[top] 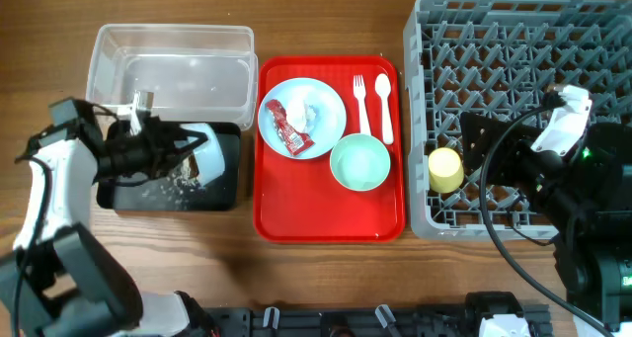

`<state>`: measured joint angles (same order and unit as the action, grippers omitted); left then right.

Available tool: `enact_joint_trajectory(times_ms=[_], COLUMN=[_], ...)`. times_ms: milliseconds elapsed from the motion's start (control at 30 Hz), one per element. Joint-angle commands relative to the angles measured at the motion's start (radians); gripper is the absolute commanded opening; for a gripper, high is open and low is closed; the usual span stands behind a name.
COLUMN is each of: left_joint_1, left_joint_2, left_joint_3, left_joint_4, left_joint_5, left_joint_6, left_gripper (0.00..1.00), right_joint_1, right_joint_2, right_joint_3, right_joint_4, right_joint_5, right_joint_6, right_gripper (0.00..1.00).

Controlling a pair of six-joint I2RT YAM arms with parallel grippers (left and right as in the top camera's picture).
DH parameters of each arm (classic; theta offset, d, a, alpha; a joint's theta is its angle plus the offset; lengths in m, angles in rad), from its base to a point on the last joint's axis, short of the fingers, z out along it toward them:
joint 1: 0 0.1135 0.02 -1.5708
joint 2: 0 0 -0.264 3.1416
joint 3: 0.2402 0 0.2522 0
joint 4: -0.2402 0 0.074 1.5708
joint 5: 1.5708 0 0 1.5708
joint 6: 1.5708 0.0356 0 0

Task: Sort waste into correct bins and load items into the dishwasher rack
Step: 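Tip the bowl over the black tray to dump the rice scraps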

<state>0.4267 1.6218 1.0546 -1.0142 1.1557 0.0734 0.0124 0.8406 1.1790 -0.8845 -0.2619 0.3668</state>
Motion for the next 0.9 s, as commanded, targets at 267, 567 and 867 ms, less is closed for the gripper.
enact_joint_trajectory(times_ms=[267,567,867], left_joint_1=[0.017,0.043,0.035], left_joint_2=[0.106,0.116,0.097], left_joint_3=[-0.023,-0.023,-0.023], left_joint_4=[0.024,-0.013,-0.103], left_joint_5=[0.343,0.412,0.293], left_joint_6=[0.158,0.108,0.122], left_gripper=[0.04,0.04,0.04], right_joint_1=[0.001,0.001,0.001], right_joint_2=[0.002,0.002,0.002], right_joint_3=[0.006,0.006,0.006], right_joint_4=[0.005,0.001,0.001], right_joint_5=[-0.010,-0.010,-0.010], right_joint_6=[0.011,0.010,0.010], right_gripper=[0.86,0.86,0.87])
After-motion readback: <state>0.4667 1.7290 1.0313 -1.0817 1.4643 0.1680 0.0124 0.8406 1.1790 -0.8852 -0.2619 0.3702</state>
